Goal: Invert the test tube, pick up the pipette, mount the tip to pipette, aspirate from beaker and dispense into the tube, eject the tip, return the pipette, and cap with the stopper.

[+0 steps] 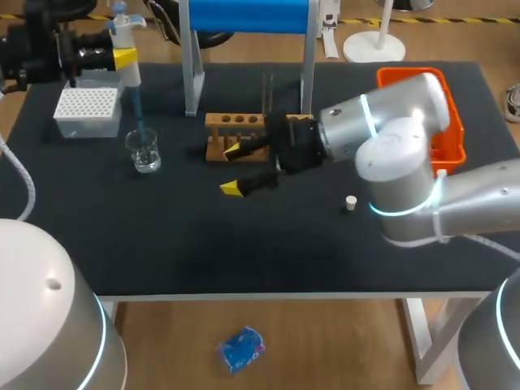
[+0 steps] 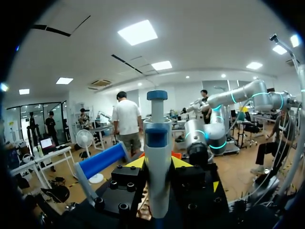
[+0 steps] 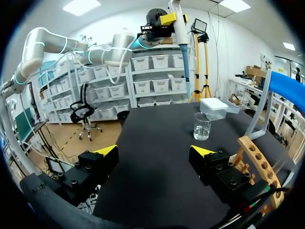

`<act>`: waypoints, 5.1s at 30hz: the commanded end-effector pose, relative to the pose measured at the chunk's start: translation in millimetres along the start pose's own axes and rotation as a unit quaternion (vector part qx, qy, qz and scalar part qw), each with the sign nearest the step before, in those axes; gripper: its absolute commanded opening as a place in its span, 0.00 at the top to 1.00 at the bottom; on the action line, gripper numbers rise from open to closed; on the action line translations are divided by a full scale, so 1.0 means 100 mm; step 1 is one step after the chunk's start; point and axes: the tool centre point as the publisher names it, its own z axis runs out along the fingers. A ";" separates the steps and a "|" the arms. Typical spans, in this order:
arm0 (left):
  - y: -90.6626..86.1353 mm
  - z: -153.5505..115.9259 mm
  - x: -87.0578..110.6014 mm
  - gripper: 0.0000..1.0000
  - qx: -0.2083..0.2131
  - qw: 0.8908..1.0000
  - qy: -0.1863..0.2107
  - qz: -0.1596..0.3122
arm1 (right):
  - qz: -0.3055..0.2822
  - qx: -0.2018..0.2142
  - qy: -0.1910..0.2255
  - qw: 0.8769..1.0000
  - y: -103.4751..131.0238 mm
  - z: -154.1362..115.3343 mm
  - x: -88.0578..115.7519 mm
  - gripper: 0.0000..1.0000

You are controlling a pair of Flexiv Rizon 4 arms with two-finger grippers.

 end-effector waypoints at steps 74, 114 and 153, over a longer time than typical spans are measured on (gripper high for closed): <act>0.80 -0.07 -0.70 1.00 0.028 0.999 0.016 -0.025 | -0.014 0.080 -0.128 0.988 -0.01 1.19 -1.07 0.00; 1.27 -0.03 -0.79 1.00 0.025 0.997 -0.003 -0.066 | -0.014 0.080 -0.128 0.988 -0.01 1.19 -1.07 0.00; 1.30 -0.03 -0.79 1.00 0.032 0.997 -0.010 -0.070 | -0.056 0.067 -0.080 0.993 0.33 0.70 -0.86 0.00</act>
